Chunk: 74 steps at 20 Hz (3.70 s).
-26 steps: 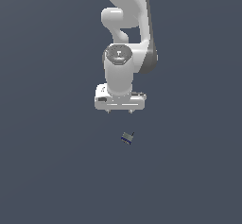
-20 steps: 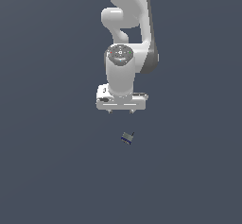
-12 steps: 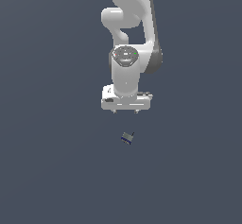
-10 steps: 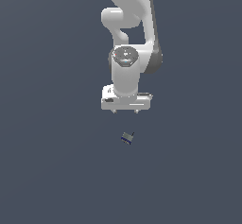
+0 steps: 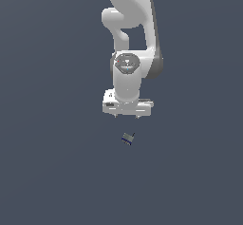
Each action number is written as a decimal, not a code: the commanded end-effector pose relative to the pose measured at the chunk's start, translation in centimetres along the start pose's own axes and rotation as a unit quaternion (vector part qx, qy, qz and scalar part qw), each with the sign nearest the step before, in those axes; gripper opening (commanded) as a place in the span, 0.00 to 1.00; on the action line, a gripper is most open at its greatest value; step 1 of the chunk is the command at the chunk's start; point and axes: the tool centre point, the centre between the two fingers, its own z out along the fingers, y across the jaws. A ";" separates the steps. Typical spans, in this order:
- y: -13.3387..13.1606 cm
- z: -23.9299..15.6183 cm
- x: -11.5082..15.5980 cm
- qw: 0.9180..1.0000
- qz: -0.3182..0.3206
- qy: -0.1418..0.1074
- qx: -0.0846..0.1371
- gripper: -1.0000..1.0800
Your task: Pick up the object and move it to a goal position.
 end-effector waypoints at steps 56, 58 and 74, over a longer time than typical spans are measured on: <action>-1.6 11.6 5.2 0.981 0.190 0.023 -0.007 0.00; -1.6 11.4 5.1 0.981 0.190 0.023 -0.007 0.00; -2.7 2.4 2.7 0.981 0.190 0.023 -0.007 0.00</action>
